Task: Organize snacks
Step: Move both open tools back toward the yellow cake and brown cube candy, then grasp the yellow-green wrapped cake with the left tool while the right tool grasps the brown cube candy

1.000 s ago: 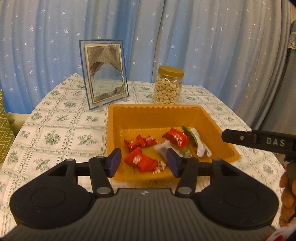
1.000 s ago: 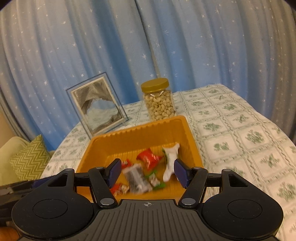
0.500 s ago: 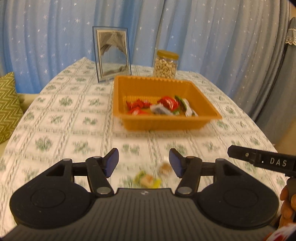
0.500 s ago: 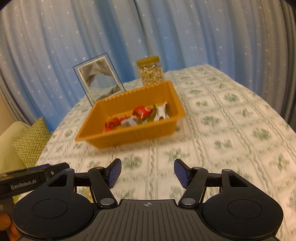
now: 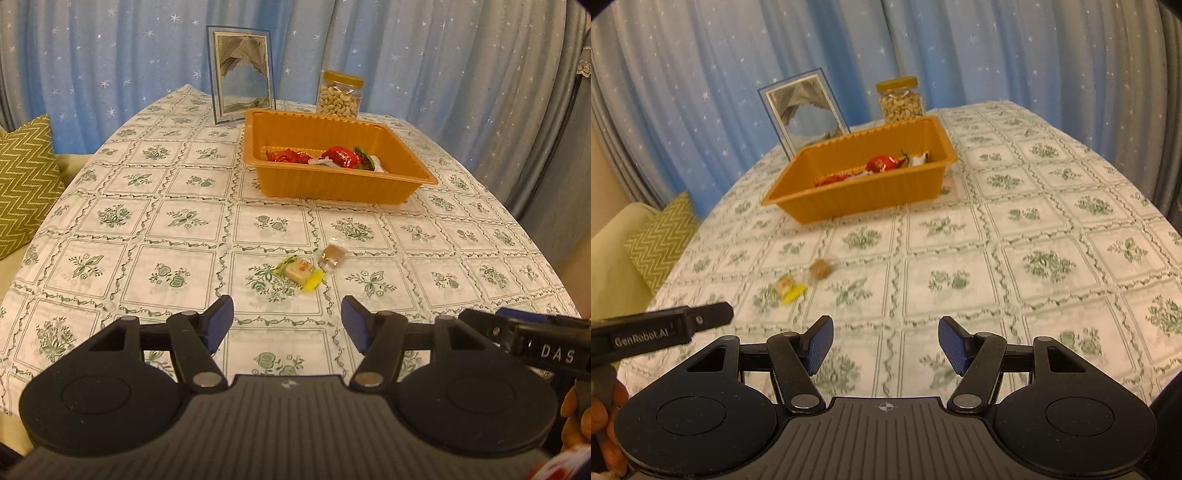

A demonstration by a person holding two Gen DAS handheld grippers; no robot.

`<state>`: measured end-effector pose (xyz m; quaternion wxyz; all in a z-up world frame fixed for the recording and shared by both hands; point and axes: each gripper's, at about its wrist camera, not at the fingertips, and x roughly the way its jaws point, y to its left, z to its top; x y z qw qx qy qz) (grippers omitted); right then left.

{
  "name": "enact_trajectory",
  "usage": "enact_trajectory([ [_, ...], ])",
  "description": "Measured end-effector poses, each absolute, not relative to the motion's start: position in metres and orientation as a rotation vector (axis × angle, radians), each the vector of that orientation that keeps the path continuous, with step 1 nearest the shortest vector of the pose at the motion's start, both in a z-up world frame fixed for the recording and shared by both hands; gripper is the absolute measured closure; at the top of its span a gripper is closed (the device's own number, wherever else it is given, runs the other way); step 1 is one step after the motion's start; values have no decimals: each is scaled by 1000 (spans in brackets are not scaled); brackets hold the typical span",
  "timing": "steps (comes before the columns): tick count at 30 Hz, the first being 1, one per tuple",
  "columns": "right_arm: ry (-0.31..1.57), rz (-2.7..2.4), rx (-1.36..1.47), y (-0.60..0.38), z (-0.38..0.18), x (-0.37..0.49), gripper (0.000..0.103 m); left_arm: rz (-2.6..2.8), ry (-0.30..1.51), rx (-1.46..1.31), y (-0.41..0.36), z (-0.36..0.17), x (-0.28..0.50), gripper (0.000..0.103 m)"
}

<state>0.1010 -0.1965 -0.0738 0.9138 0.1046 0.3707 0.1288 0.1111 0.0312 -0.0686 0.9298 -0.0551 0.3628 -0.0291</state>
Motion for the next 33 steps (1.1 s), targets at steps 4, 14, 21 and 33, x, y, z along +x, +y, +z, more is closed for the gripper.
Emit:
enact_trajectory([
  [4,772,261,212,-197,-77,100,40,-53,741,-119,35,-69,112,41],
  [14,788,245,216,-196,-84,112,40,-106,764,5,26,-87,129,40],
  [21,800,242,221,-194,-90,126,40,-185,765,58,17,-99,152,43],
  [33,816,241,232,-191,-100,153,40,-252,778,150,18,-118,203,55],
])
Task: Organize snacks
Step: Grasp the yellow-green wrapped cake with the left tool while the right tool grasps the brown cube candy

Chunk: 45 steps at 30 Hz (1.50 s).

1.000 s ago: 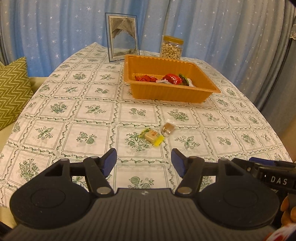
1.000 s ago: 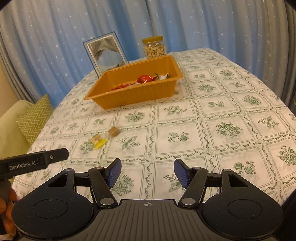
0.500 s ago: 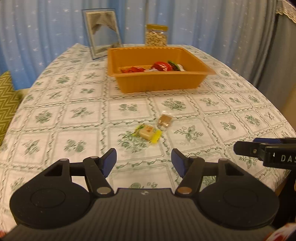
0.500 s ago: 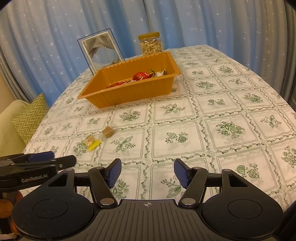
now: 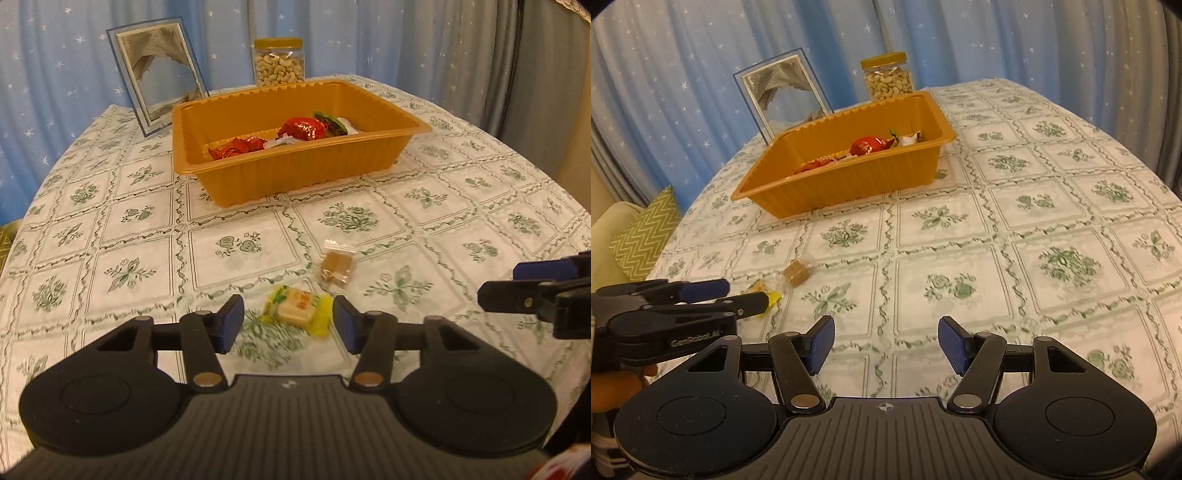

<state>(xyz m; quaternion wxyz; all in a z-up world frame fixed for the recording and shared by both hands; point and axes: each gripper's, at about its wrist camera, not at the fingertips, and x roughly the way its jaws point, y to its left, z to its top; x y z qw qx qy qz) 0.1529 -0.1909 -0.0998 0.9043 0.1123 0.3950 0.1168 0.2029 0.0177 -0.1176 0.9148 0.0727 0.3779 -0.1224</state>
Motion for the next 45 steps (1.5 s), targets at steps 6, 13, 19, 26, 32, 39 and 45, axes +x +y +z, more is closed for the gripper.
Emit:
enact_trajectory([
  [6,811,250,241,-184,-100,170,40,-310,798,166,19,-123,214,61],
  [13,807,268,242,-170,-99,187,40,-327,809,152,18,-123,211,74],
  [19,810,324,198,-146,-101,198,40,-239,822,104,41,-119,209,81],
  [26,819,402,131,-113,-111,210,40,-143,829,13,72,-119,207,81],
  [32,806,438,99,-88,-116,216,52,-139,822,-2,74,-121,207,81],
  [39,795,406,65,-78,-121,230,58,-149,805,-3,74,-123,205,74],
  [45,758,373,-42,-73,-124,224,80,-152,787,71,64,-126,203,62],
])
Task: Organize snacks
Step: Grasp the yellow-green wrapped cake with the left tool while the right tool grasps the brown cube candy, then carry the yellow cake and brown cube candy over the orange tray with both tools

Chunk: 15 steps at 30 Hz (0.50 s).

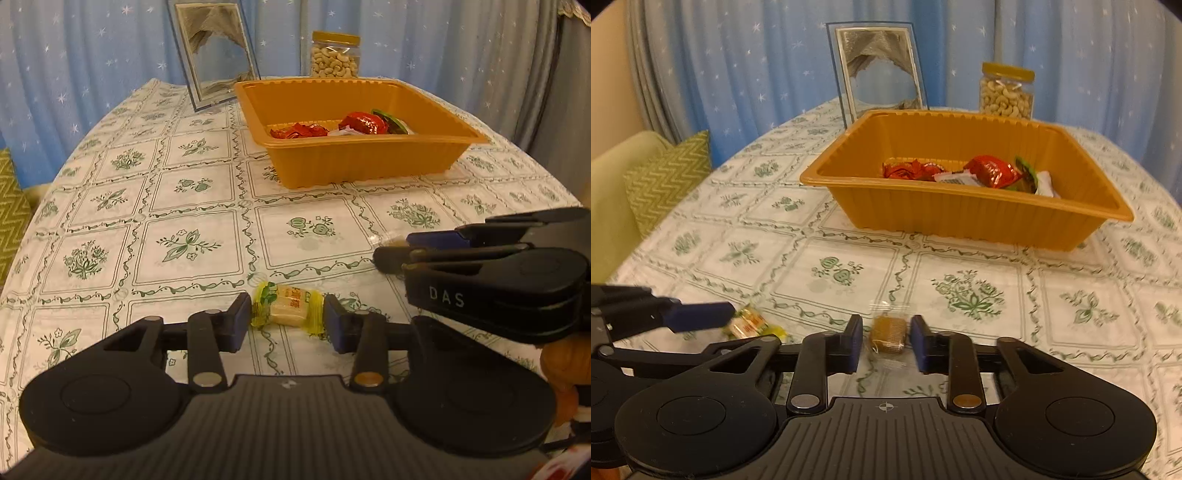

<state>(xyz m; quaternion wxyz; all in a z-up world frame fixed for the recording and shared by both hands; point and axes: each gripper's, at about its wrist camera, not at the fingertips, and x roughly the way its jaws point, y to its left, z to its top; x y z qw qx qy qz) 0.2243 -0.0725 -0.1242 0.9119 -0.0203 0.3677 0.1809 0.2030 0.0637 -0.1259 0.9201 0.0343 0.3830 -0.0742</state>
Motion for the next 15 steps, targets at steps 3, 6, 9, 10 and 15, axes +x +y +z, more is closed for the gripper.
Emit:
enact_trajectory([
  [3,761,361,-14,-78,-124,225,81,-145,781,59,65,-127,204,61],
  [6,771,350,17,-85,-123,226,82,-142,779,68,64,-127,204,61],
  [9,774,343,27,-89,-121,223,82,-143,784,74,62,-127,204,66],
  [10,775,339,29,-91,-120,222,82,-143,787,80,60,-126,204,70],
  [15,767,320,54,-102,-112,216,82,-161,790,111,48,-125,202,80],
])
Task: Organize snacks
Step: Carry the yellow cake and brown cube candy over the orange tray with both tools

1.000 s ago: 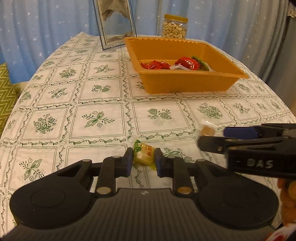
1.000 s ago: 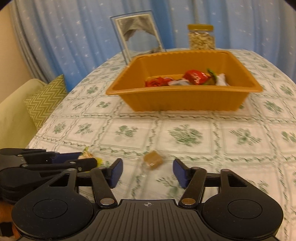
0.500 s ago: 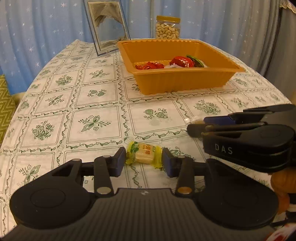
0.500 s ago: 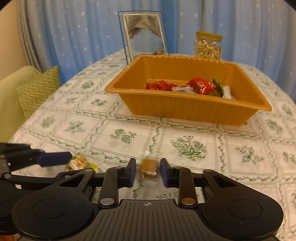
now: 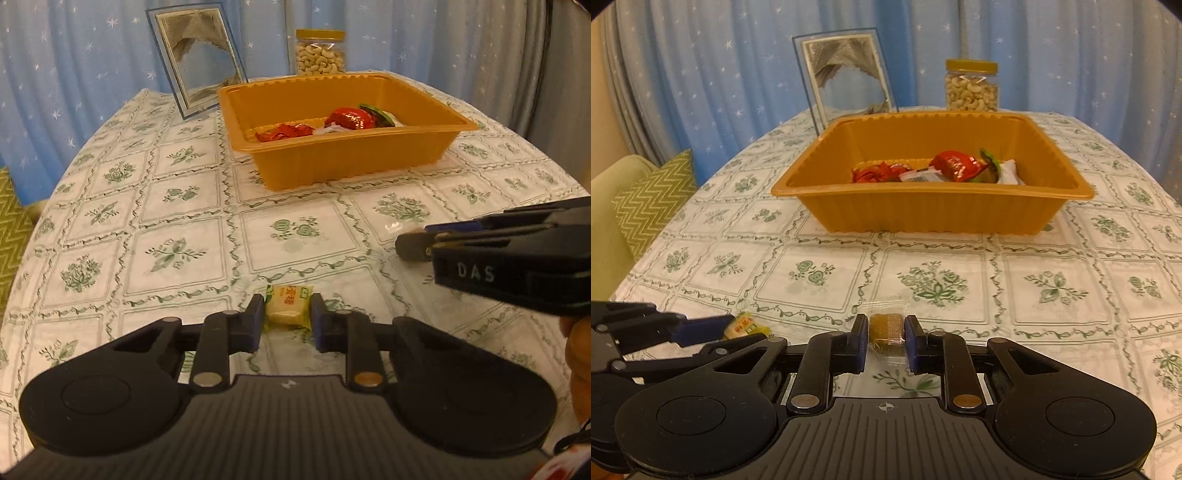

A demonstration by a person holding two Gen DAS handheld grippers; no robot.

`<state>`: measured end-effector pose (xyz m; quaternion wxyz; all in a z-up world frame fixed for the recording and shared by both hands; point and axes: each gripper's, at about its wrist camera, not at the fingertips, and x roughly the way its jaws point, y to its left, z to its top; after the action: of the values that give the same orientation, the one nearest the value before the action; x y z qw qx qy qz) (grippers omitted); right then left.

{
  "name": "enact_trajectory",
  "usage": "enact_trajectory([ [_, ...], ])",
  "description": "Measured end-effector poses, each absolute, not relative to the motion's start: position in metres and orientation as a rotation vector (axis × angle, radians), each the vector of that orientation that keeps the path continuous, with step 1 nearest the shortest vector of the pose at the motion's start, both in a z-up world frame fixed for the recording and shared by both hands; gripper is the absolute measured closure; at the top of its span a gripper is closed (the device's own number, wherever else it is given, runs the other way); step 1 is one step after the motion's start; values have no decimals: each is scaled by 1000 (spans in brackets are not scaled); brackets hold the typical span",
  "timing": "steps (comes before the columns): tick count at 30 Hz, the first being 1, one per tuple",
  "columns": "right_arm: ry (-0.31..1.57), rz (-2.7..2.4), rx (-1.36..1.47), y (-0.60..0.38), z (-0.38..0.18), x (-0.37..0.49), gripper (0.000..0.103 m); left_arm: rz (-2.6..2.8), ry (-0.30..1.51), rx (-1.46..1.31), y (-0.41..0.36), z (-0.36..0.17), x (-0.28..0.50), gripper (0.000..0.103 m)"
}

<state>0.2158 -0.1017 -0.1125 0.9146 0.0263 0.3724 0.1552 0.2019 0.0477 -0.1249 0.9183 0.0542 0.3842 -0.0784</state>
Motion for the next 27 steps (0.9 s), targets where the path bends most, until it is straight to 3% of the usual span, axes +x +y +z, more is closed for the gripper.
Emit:
enact_trajectory([
  [27,696,269,94,-166,-63,146,82,-146,743,-82,9,-73,151,81],
])
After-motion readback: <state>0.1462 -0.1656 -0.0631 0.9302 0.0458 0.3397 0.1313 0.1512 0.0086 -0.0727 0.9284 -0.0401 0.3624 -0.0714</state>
